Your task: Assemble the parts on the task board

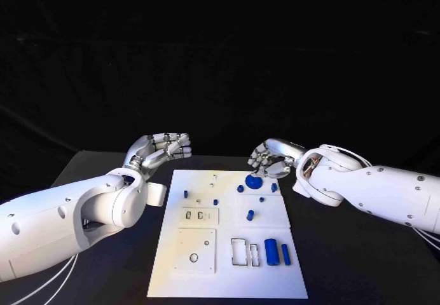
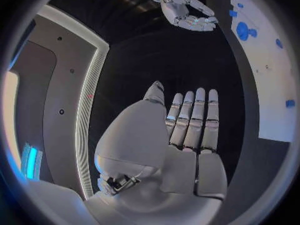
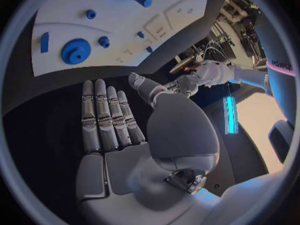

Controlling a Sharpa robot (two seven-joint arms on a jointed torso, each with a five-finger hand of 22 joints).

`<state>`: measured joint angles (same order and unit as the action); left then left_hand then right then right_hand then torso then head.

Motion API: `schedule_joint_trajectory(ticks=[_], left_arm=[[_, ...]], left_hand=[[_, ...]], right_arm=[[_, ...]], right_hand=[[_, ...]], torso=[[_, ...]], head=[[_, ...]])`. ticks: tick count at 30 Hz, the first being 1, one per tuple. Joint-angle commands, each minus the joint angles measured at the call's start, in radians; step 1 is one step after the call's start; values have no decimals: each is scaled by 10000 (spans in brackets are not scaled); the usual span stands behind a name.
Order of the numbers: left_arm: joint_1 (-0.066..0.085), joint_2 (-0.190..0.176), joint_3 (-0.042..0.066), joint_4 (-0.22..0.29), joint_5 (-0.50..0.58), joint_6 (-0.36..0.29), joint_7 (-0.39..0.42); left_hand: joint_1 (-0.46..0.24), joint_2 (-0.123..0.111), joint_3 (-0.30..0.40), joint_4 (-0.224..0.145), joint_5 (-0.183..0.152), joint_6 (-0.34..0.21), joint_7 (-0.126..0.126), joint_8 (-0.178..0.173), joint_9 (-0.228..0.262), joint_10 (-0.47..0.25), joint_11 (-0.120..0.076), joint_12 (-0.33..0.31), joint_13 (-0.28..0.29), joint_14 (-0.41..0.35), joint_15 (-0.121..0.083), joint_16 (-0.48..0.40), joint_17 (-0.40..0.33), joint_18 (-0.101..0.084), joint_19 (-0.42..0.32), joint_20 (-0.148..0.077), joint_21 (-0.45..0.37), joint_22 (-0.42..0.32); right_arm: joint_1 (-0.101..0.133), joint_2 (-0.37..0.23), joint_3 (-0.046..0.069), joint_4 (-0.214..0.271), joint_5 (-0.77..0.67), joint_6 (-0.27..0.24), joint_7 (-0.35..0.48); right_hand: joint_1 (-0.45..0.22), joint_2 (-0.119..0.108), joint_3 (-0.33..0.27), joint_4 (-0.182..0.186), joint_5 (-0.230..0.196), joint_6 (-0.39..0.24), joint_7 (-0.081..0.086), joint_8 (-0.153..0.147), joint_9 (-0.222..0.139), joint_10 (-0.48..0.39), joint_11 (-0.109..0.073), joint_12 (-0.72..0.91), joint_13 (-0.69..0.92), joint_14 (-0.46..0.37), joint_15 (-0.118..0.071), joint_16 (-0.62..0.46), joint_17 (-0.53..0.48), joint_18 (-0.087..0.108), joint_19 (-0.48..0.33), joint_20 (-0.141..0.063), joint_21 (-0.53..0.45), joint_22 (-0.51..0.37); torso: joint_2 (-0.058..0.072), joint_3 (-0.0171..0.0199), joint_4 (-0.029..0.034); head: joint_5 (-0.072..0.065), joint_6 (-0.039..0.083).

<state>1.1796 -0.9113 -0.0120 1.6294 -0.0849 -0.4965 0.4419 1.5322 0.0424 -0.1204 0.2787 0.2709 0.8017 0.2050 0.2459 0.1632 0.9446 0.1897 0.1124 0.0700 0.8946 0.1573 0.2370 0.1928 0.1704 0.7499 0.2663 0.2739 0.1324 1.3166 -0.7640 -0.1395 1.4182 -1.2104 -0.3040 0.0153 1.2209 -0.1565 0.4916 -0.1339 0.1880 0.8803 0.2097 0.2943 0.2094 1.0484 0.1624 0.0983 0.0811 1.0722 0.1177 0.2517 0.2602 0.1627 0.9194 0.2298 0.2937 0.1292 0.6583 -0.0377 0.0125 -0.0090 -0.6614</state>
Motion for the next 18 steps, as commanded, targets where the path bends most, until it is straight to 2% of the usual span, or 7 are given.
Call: schedule_joint_trajectory(ticks=[1, 3, 7, 14, 15, 16, 18], left_arm=[[35, -182, 35, 355, -209, 568, 107], [41, -307, 48, 575, -185, 617, 101], [47, -490, 65, 942, -96, 709, 96], [62, -649, 84, 1360, 104, 864, 117], [64, -661, 87, 1400, 120, 875, 118], [66, -670, 90, 1432, 136, 884, 117], [73, -683, 95, 1479, 159, 896, 115]], left_hand=[[256, -16, -189, 25, -63, 345, 85, 149, 124, 500, -68, 58, 24, 444, -83, 134, 207, 130, 350, -56, 118, 8], [246, -21, -208, 36, -69, 346, 88, 146, 129, 507, -69, 47, 22, 443, -84, 126, 217, 128, 365, -59, 120, 5], [222, -21, -243, 57, -72, 337, 95, 135, 137, 505, -62, 18, 16, 425, -79, 102, 230, 123, 384, -62, 119, -1], [173, -4, -353, 71, -128, 272, 136, 80, 159, 459, -38, -99, -7, 328, -50, -2, 274, 107, 415, -56, 93, -35], [171, 2, -366, 69, -131, 262, 142, 72, 163, 447, -37, -119, -11, 313, -48, -18, 281, 106, 418, -54, 88, -40], [171, 2, -366, 69, -131, 262, 142, 72, 163, 447, -37, -119, -11, 313, -48, -18, 281, 106, 418, -54, 88, -40], [169, 12, -389, 66, -137, 247, 154, 60, 169, 427, -36, -151, -16, 286, -42, -46, 291, 105, 425, -53, 81, -49]], right_arm=[[55, 26, 11, 101, -2385, 389, -833], [71, 59, 13, 141, -2770, 483, -985], [75, 167, 13, 149, -3324, 631, -1168], [-10, 409, 7, 28, -3766, 698, -1322], [-22, 441, 7, 14, -3802, 710, -1332], [-32, 470, 6, 0, -3829, 731, -1341], [-50, 524, 5, -29, -3867, 794, -1363]], right_hand=[[-81, -461, -108, 78, -56, 594, -318, 35, 486, 1002, -437, -163, 241, 1975, -670, 1047, 1442, 198, 1670, -672, 996, 516], [-93, -536, -210, 142, -38, 632, -380, -28, 606, 1091, -534, -236, 341, 2475, -827, 1673, 2026, 186, 2064, -844, 1430, 790], [23, -555, -527, 236, 81, 635, -391, -224, 826, 720, -486, -316, 514, 2342, -861, 2983, 3103, 147, 2127, -952, 2125, 1350], [116, -543, -685, 457, 176, 667, -398, -535, 1180, 557, -534, -314, 851, 2712, -898, 6443, 5061, 134, 2082, -1070, 4110, 2999], [134, -547, -702, 489, 184, 685, -395, -571, 1242, 521, -524, -305, 899, 2891, -890, 7306, 5731, 78, 2133, -1065, 4750, 3692], [141, -550, -705, 501, 186, 694, -394, -585, 1267, 512, -522, -304, 918, 2901, -882, 7504, 5849, 62, 2133, -1065, 4975, 3945], [159, -556, -704, 549, 205, 700, -396, -652, 1358, 496, -516, -302, 988, 3312, -869, 8810, 6977, -135, 2593, -1068, 6485, 5752]], torso=[[266, -102, 81], [354, -133, 116], [494, -164, 167], [677, -220, 261], [696, -225, 273], [703, -230, 279], [730, -246, 309]], head=[[-50, 19], [-77, 32], [-97, 32], [-148, 14], [-159, 23], [-164, 22], [-198, 24]])
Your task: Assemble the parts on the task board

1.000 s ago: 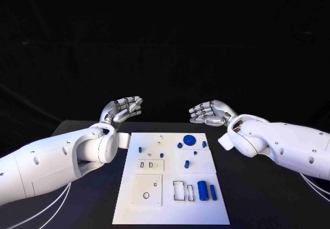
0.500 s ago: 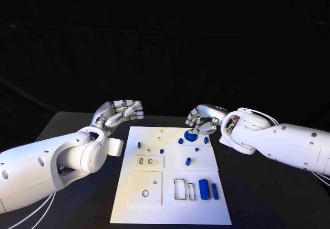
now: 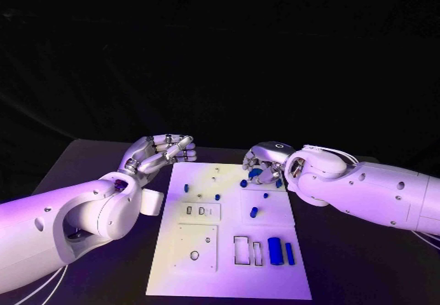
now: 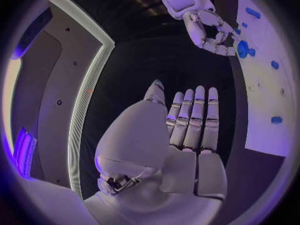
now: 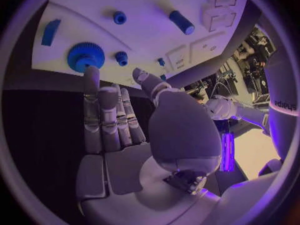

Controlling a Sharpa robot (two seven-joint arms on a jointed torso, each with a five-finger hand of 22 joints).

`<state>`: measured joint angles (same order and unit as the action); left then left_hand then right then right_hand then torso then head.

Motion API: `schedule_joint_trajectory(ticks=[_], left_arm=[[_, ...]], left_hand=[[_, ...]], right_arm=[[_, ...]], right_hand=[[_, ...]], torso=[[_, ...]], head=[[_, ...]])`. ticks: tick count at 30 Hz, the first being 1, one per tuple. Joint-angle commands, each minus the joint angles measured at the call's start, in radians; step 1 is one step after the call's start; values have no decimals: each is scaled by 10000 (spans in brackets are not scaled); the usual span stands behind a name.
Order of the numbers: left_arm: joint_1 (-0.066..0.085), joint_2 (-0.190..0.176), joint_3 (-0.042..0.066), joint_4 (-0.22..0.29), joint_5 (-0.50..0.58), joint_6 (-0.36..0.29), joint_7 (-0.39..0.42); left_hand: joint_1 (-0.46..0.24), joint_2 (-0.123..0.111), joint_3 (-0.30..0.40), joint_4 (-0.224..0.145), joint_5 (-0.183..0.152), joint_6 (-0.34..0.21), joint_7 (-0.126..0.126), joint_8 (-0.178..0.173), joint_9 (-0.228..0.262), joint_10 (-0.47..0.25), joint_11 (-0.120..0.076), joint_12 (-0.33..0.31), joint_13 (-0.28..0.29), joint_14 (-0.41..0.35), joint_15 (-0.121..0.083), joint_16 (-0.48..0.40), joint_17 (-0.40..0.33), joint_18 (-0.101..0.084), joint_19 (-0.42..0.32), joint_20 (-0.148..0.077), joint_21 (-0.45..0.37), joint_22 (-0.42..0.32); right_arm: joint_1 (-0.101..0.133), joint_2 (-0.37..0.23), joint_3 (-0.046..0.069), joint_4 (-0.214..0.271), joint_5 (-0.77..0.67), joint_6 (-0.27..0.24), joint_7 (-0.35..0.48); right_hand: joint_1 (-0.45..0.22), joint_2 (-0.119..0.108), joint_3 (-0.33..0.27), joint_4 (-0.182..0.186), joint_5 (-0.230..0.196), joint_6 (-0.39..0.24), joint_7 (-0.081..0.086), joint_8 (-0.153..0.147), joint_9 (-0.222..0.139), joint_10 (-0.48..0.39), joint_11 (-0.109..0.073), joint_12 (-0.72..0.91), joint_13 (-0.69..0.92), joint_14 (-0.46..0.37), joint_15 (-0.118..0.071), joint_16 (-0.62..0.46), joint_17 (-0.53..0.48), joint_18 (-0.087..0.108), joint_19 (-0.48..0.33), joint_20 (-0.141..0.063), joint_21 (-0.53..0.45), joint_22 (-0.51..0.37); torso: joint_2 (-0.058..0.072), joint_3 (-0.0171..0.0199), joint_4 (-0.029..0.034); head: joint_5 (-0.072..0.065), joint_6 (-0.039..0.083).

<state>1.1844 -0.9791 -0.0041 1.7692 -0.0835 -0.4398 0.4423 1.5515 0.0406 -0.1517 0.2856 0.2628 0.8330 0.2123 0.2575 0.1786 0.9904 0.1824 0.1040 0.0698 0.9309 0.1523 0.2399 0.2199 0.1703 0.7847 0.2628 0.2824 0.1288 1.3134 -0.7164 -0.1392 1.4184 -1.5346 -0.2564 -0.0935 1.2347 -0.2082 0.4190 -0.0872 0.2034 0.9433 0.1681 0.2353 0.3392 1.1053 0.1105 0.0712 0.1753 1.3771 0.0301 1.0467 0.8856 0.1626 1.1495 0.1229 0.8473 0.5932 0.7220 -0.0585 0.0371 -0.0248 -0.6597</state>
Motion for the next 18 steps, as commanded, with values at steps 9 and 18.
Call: schedule_joint_trajectory(ticks=[9, 18], left_arm=[[60, -42, 28, 145, 179, 375, 72], [86, -69, 35, 147, 182, 388, 43]], left_hand=[[-37, 50, -121, -4, -61, -96, 100, -78, 27, -66, 43, -124, -21, -131, 20, -128, 36, 101, 87, -11, -17, -29], [-46, 60, -150, -3, -65, -116, 113, -93, 34, -86, 50, -157, -24, -161, 28, -159, 47, 99, 91, -7, -26, -39]], right_arm=[[-84, 159, -7, -161, -675, 653, -409], [-198, 265, -10, -307, -674, 678, -474]], right_hand=[[5, -83, 242, 183, 238, 111, 0, -187, 276, -30, -18, -23, 135, 1116, -15, 3004, 2914, -637, 1599, 12, 3864, 4813], [2, -57, 476, 217, 296, 229, -32, -166, 365, 69, -44, -25, 150, 1271, -39, 3362, 3320, -781, 1983, 10, 4530, 5709]], torso=[[187, -81, 112], [273, -93, 147]], head=[[-95, 3], [-85, -20]])
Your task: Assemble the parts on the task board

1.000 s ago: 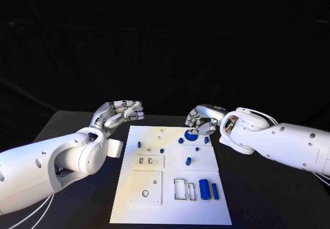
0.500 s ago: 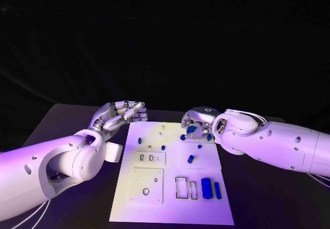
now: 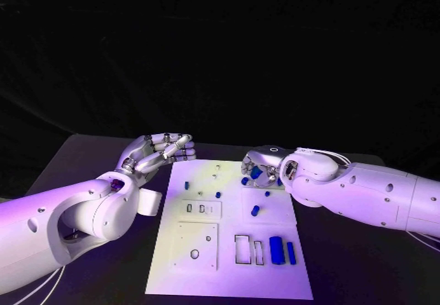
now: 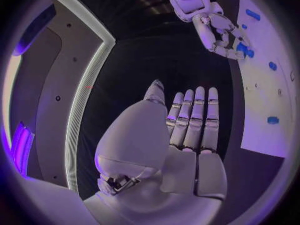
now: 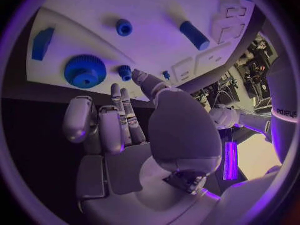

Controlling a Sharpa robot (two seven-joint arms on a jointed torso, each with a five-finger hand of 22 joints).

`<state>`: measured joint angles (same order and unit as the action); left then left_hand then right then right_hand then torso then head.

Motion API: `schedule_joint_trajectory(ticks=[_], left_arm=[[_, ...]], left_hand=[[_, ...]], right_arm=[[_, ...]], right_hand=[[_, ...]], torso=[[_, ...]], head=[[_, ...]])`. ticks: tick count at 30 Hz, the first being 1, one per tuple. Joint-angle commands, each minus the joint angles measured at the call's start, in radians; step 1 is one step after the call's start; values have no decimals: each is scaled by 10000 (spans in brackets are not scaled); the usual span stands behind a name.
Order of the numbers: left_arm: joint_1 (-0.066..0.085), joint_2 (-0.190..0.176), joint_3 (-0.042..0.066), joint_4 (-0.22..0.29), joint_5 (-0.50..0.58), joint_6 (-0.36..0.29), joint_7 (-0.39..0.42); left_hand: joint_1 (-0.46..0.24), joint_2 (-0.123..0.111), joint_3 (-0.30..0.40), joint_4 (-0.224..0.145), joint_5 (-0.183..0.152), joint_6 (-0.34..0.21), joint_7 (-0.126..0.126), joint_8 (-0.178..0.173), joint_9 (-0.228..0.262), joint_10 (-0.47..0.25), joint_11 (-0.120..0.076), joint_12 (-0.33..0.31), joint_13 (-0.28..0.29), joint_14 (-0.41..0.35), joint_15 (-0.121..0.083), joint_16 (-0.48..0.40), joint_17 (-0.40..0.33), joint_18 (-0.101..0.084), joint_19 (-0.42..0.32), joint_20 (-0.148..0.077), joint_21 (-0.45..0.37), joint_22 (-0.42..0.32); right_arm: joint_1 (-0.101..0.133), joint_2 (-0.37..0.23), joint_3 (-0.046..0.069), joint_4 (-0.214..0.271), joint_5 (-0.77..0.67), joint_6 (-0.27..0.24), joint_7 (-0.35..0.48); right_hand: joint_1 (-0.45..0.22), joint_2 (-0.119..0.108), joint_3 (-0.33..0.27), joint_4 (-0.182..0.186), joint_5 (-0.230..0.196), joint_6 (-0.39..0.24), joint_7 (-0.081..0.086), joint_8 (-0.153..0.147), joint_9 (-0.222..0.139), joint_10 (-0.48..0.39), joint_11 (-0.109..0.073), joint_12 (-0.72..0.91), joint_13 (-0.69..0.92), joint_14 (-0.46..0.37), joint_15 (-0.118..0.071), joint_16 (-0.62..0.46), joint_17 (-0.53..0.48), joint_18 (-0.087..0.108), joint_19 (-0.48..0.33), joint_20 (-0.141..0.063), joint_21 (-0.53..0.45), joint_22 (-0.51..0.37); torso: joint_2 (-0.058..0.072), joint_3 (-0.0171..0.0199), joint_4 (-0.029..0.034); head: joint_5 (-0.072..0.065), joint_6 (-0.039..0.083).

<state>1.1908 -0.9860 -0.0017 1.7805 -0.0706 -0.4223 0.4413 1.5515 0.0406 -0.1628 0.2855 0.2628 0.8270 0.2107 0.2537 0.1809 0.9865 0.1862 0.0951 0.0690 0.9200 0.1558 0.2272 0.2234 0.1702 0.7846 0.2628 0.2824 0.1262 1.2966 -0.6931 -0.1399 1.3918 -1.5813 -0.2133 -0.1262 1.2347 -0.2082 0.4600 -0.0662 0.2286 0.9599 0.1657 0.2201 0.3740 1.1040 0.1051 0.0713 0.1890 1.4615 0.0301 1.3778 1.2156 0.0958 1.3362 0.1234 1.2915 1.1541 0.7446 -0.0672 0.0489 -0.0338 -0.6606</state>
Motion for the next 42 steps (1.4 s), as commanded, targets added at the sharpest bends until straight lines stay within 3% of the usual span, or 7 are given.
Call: schedule_joint_trajectory(ticks=[1, 11, 16, 25, 28, 37, 42], left_arm=[[25, -2, 12, 35, 53, 216, 49], [45, -44, 17, 46, 53, 200, 19], [53, -57, 19, 38, 53, 191, -11], [59, -71, 20, 11, 53, 168, -82], [60, -72, 21, 5, 53, 162, -97], [61, -85, 21, -11, 53, 159, -126], [61, -67, 21, -22, 53, 94, -98]], left_hand=[[-46, 60, -39, -2, -65, -56, 129, -55, 10, -47, 12, -67, -16, -52, -6, -32, 13, 100, 91, -8, -26, -13], [-60, 76, -68, 1, -64, -81, 142, -72, 16, -68, 22, -100, -18, -78, 2, -61, 25, 97, 93, -3, -35, -23], [-66, 87, -83, 1, -63, -95, 148, -81, 20, -81, 27, -119, -19, -92, 7, -77, 32, 96, 93, 0, -42, -29], [-76, 105, -111, 0, -72, -129, 163, -103, 26, -107, 40, -153, -21, -108, 16, -102, 47, 94, 94, 5, -51, -40], [-79, 108, -121, -2, -83, -143, 168, -112, 27, -116, 45, -164, -21, -112, 19, -109, 52, 94, 95, 7, -54, -44], [-79, 115, -130, -4, -96, -155, 174, -119, 29, -125, 49, -176, -21, -116, 21, -117, 58, 93, 97, 8, -57, -47], [-69, 136, -153, -16, -128, -187, 188, -139, 37, -158, 58, -213, -23, -148, 32, -153, 72, 91, 100, 15, -66, -59]], right_arm=[[-41, 43, -4, -63, -195, 242, -138], [-92, 124, -4, -147, -107, 128, -65], [-96, 127, -3, -154, -25, -125, -38], [-98, 115, -3, -133, 31, -908, -217], [-98, 113, -2, -119, -18, -1163, -306], [-56, 101, 45, 168, -219, -2038, -536], [24, 371, 82, -23, -334, -2346, -709]], right_hand=[[-1, -50, 108, 15, 41, 77, -12, -12, 26, 94, 5, -25, 14, 430, -43, 65, 27, -118, 129, 7, 123, 146], [-157, -52, 445, 156, 244, 211, -70, 17, 119, 250, -44, -10, 16, 468, -77, 255, 206, -168, 237, 10, 411, 536], [-188, 33, 982, 258, 21, 441, -180, 142, 270, 546, -134, 22, 30, 481, -154, 372, 304, -225, 372, -27, 669, 912], [75, 365, 1885, 174, -408, 1158, -587, 937, 1145, 1636, -544, 292, 348, 570, -508, 708, 753, -328, 635, -314, 1080, 1544], [178, 437, 1995, 50, -629, 1094, -592, 1110, 1460, 1737, -595, 288, 464, 578, -552, 752, 805, -352, 684, -377, 1153, 1667], [191, 365, 2073, -49, -630, 969, -543, 1141, 1633, 1662, -557, 202, 524, 584, -532, 785, 843, -369, 715, -379, 1203, 1753], [185, 338, 2096, -68, -611, 938, -537, 1134, 1660, 1643, -551, 180, 536, 592, -524, 808, 888, -392, 777, -373, 1267, 1854]], torso=[[50, -7, 35], [143, -21, 74], [165, -30, 79], [205, -51, 91], [214, -56, 95], [241, -74, 103], [262, -87, 126]], head=[[10, -13], [21, 8], [25, 3], [-5, 17], [-5, 31], [5, 114], [-6, 163]])
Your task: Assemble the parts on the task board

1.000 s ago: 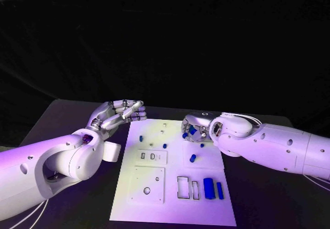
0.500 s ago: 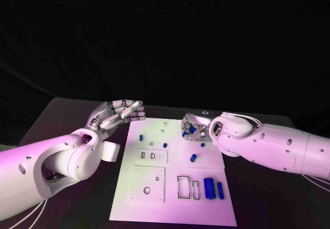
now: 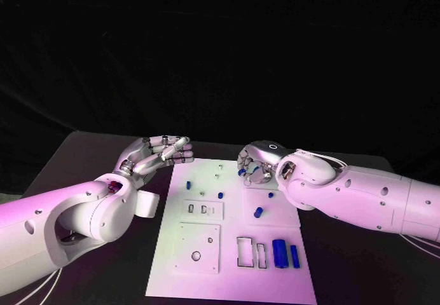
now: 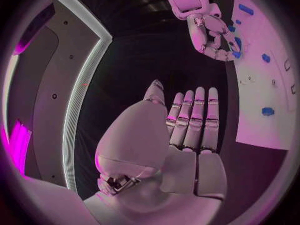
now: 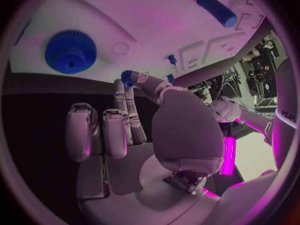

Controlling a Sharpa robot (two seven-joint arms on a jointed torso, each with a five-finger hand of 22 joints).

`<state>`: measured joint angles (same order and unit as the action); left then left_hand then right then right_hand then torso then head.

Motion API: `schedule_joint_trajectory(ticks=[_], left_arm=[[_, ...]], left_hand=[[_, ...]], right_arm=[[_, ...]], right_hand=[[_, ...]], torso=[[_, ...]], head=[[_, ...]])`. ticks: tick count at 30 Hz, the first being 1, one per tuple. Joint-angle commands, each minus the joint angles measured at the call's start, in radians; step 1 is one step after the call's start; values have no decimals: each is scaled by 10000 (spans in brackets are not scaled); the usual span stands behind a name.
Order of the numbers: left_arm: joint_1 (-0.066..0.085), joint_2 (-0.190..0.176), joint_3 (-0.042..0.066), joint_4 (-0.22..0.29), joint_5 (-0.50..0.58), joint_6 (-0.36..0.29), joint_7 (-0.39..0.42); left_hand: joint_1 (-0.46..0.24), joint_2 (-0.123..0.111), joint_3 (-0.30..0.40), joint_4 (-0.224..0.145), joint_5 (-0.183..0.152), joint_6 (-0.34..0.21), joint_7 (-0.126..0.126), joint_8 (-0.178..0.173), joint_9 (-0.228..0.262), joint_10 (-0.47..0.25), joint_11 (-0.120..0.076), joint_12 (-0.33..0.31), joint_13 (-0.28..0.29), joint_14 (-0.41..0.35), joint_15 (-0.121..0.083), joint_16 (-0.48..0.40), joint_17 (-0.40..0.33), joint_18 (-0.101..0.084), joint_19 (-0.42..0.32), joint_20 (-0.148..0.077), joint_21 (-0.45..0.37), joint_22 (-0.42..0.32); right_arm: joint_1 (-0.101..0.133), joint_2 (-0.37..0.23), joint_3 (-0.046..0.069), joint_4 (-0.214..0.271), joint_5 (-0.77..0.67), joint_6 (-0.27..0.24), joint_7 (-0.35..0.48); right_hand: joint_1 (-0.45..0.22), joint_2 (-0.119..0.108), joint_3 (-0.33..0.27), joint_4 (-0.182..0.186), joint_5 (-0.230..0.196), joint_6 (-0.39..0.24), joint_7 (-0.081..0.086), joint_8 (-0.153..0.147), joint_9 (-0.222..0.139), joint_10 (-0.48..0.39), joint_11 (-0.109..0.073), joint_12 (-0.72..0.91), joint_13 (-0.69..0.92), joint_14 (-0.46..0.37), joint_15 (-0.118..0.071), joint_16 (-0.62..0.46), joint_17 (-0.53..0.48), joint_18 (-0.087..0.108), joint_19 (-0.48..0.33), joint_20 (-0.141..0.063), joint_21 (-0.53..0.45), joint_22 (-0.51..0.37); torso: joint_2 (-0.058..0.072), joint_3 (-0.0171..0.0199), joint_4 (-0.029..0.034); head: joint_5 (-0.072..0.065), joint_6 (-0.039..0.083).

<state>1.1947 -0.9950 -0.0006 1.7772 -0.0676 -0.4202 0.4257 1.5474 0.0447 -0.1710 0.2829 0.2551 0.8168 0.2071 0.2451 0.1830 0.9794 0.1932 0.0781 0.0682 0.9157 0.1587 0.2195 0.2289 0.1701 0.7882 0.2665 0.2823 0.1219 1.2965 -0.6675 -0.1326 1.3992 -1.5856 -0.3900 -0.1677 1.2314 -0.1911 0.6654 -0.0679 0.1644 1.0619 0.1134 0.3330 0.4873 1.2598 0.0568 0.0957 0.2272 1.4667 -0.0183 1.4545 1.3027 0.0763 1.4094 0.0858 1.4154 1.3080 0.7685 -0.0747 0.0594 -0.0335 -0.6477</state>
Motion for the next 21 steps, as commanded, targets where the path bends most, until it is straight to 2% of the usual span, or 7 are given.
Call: schedule_joint_trajectory(ticks=[1, 4, 7, 13, 16, 21], left_arm=[[22, 26, 10, 10, 23, 48, 73], [22, 30, 10, 8, 23, 6, 107], [23, 38, 10, 9, 24, -19, 128], [25, 59, 10, 20, 26, -14, 135], [28, 74, 10, 22, 26, -12, 134], [53, 64, 13, 47, 26, -17, 126]], left_hand=[[-23, 98, -86, 5, -55, -103, 234, -65, 20, -107, -10, -62, -16, -125, 9, -96, 23, 91, 68, -20, -69, -21], [-10, 110, -115, -5, -56, -134, 248, -84, 30, -152, -10, -97, -18, -179, 19, -146, 32, 89, 75, -12, -76, -33], [0, 123, -137, -10, -55, -144, 252, -90, 41, -176, -8, -112, -17, -238, 32, -194, 36, 84, 68, -5, -90, -45], [2, 128, -148, -11, -56, -147, 253, -93, 46, -184, -7, -117, -16, -262, 37, -214, 38, 81, 60, -2, -99, -52], [2, 128, -148, -11, -56, -147, 253, -93, 46, -184, -7, -117, -16, -262, 37, -214, 38, 81, 60, -2, -99, -52], [3, 135, -158, -10, -57, -151, 256, -96, 51, -192, -4, -121, -15, -282, 42, -231, 40, 79, 50, 1, -108, -59]], right_arm=[[38, 188, 14, -168, -300, -624, -311], [60, 389, 24, -365, -316, -717, -333], [76, 653, 34, -619, -322, -791, -343], [82, 986, 41, -910, -283, -790, -230], [64, 1143, 43, -1042, -244, -705, -143], [23, 1337, 44, -1237, -185, -621, -56]], right_hand=[[202, 154, 62, -54, 35, -113, -4, -7, 543, 59, -54, -90, 160, 541, -32, 46, 20, -197, 39, 8, 26, 313], [195, 148, 84, -58, 40, -138, 4, -18, 557, 38, -45, -110, 165, 543, -24, 55, 34, -198, 39, 13, 29, 321], [175, 138, 115, -58, 43, -174, 18, -34, 578, 3, -27, -144, 171, 544, -10, 63, 40, -199, 40, 24, 35, 332], [163, 131, 132, -59, 45, -194, 24, -44, 589, -14, -19, -162, 175, 554, -2, 87, 93, -205, 54, 31, 51, 358], [139, 108, 155, -61, 44, -232, 37, -66, 603, -44, -1, -195, 179, 565, 12, 115, 145, -210, 65, 42, 65, 383], [117, 92, 170, -59, 36, -259, 46, -84, 611, -67, 11, -219, 182, 564, 24, 118, 139, -207, 54, 52, 57, 374]], torso=[[35, -12, 27], [42, -19, 40], [44, -22, 27], [79, -27, 61], [108, -56, 123], [150, -92, 173]], head=[[-9, 46], [-25, 48], [-1, 52], [-8, 44], [-51, 50], [-59, 46]])
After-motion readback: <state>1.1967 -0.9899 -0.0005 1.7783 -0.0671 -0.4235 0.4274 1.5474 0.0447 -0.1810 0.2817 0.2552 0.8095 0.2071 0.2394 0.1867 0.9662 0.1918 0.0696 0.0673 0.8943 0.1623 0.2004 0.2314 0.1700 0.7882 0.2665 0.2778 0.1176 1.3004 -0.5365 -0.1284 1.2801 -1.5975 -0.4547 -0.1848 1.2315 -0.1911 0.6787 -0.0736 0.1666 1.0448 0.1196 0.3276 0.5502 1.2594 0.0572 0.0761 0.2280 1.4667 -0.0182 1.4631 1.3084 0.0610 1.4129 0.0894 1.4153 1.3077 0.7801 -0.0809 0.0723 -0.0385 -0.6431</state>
